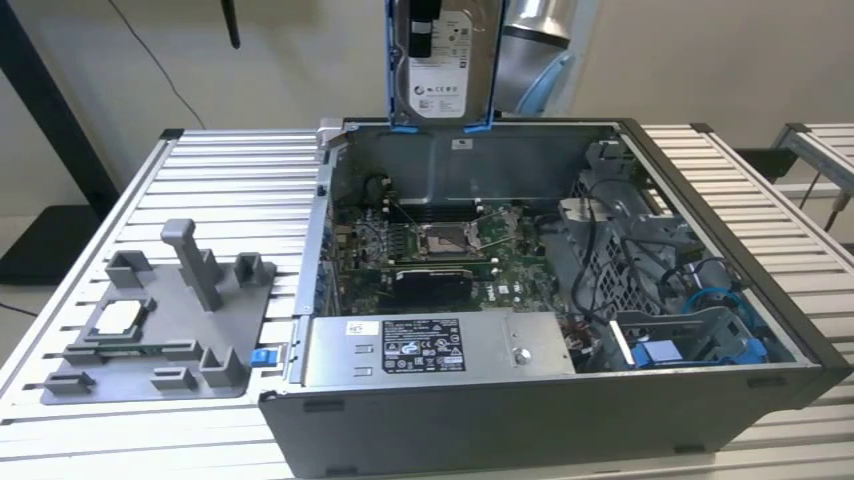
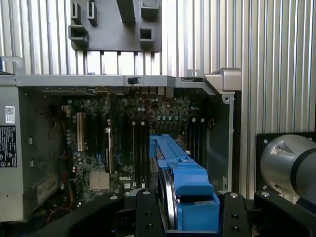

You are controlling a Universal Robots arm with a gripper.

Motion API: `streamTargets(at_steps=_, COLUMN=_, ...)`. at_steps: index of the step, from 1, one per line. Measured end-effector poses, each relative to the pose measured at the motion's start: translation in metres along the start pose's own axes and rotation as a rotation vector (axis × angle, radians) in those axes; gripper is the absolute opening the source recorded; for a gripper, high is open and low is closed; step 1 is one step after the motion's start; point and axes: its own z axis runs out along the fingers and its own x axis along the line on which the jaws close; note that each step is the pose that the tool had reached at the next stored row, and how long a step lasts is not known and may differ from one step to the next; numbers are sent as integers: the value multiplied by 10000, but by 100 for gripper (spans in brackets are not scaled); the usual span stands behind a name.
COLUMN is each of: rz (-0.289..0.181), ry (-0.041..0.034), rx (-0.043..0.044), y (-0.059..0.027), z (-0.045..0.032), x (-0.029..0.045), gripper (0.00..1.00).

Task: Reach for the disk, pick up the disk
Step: 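Pick up the disk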

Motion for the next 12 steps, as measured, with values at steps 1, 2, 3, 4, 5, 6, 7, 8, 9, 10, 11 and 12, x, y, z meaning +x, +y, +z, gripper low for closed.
streamTargets(at_steps=1, rz=0, ry=0, rx=0, y=-22, z=0, x=-1, gripper=0)
streamTargets(at_steps=2, rz=0, ry=0, rx=0, y=-41, z=-1, x=-1, gripper=0)
streamTargets(at_steps=3, rz=0, ry=1, rx=-1, y=-58, z=-1, x=-1, gripper=0)
streamTargets(at_steps=4, rz=0, ry=1, rx=0, y=-68, z=-1, x=-1, gripper=0)
streamTargets(at_steps=5, rz=0, ry=1, rx=0, y=-70, z=-1, x=-1, gripper=0)
streamTargets(at_steps=6, rz=0, ry=-1, rx=1, y=-71, z=0, x=-1, gripper=0)
streamTargets(at_steps=7, rz=0, ry=0, rx=1, y=-72, z=-1, x=-2, gripper=0)
streamTargets(at_steps=8, rz=0, ry=0, rx=0, y=-72, z=-1, x=-2, gripper=0)
streamTargets(at_steps=9, rz=0, ry=0, rx=1, y=-72, z=-1, x=-2, gripper=0)
streamTargets(at_steps=10, rz=0, ry=0, rx=0, y=-72, z=-1, x=-2, gripper=0)
streamTargets(at_steps=11, rz=0, ry=0, rx=0, y=-72, z=-1, x=-2, gripper=0)
streamTargets(at_steps=12, rz=0, ry=0, rx=1, y=-72, z=-1, x=-2, gripper=0)
